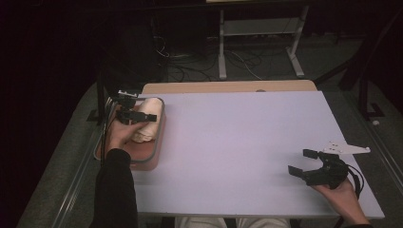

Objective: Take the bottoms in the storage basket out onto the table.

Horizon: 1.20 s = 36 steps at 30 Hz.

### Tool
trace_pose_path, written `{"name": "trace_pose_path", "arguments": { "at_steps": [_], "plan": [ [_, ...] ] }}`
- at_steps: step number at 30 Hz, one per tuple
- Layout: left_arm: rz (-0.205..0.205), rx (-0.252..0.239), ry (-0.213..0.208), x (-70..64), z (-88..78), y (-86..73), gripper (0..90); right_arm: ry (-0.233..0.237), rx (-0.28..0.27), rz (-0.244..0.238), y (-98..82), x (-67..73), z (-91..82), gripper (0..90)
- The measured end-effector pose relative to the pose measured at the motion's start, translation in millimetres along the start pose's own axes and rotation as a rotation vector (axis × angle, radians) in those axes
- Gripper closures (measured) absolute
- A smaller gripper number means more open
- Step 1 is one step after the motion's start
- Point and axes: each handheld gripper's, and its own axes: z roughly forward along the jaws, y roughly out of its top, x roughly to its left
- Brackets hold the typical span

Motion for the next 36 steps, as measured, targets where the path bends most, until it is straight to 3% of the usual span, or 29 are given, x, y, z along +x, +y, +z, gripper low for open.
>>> {"name": "trace_pose_path", "arguments": {
  "at_steps": [8, 14, 21, 28, 36],
  "plan": [
    [-0.019, -0.017, 0.014, -0.3, -2.4, -1.5, 21.4, 0.0, -0.001, -0.003, 0.2, 0.3, 0.0, 0.0],
    [-0.03, -0.028, 0.002, 1.8, -4.3, -2.8, 27.9, 0.0, -0.001, -0.004, 0.3, 0.4, -0.1, 0.0],
    [-0.016, -0.036, 0.007, 0.4, -7.2, -3.0, 36.0, -0.002, -0.001, -0.004, 0.4, 0.4, 0.1, 0.0],
    [-0.028, -0.038, 0.003, -1.0, -11.0, -2.7, 39.6, -0.004, 0.0, -0.002, 0.3, 0.3, 0.4, 0.0],
    [-0.016, -0.039, 0.005, -4.5, -19.6, -3.9, 39.5, -0.005, 0.0, -0.002, 0.3, 0.3, 0.5, 0.0]
  ]
}}
